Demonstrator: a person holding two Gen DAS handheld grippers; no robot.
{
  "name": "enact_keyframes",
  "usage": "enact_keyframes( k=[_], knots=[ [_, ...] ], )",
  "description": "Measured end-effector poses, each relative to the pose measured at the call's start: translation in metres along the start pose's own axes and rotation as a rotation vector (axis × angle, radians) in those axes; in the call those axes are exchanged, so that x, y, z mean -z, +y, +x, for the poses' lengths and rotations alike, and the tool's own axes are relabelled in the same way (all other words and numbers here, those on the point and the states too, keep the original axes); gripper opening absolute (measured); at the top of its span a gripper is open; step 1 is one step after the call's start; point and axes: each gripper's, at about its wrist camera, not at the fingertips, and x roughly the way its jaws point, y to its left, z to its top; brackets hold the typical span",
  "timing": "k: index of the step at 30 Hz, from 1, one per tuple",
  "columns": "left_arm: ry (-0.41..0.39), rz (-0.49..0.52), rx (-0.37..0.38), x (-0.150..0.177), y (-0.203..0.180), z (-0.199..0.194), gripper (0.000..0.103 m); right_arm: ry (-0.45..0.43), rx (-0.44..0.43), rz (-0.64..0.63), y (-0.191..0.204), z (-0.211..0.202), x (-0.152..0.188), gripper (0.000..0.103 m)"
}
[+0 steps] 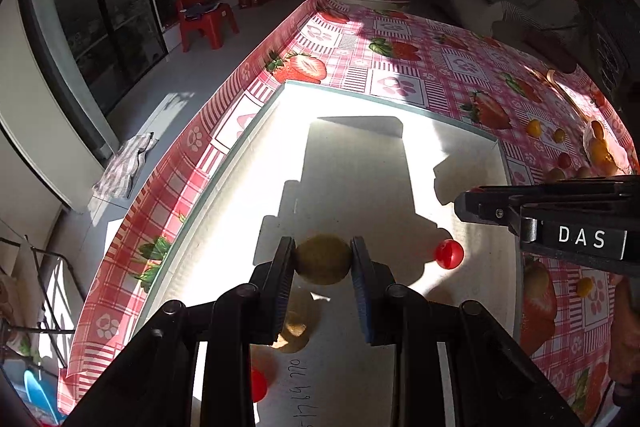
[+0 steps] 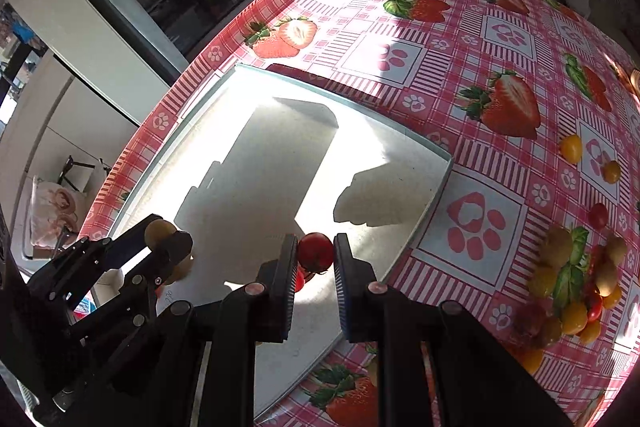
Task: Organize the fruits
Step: 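Carry both held fruits over the white tray, then open both grippers to release the fruits into the white tray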
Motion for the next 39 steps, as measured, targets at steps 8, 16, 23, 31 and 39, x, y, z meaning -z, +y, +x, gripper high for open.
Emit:
enact_keyframes(
  k=[8, 16, 23, 31, 39],
  knots=[
    [0.030, -0.001, -0.027, 0.000, 0.000, 0.011, 0.030, 0.028, 0.025, -0.020, -0.002, 0.021, -0.003, 0.020],
    [0.023, 0.002, -0.037, 0.000, 0.001, 0.010, 0.030, 0.048, 0.063, -0.073, 0.009, 0.028, -0.007, 0.024],
    [-0.013, -0.004, -0.057, 0.002, 0.005, 0.002, 0.075, -0.006, 0.070, -0.067, 0.011, 0.011, -0.012, 0.068],
    [-0.077, 0.034, -0.043, 0.001, -0.008, -0.024, 0.081, -0.087, 0.044, -0.014, -0.008, -0.028, 0.002, 0.080],
    [-0.113, 0.103, 0.015, 0.005, -0.048, -0.053, 0.081, -0.109, 0.049, 0.086, -0.054, -0.060, 0.041, 0.080]
  ],
)
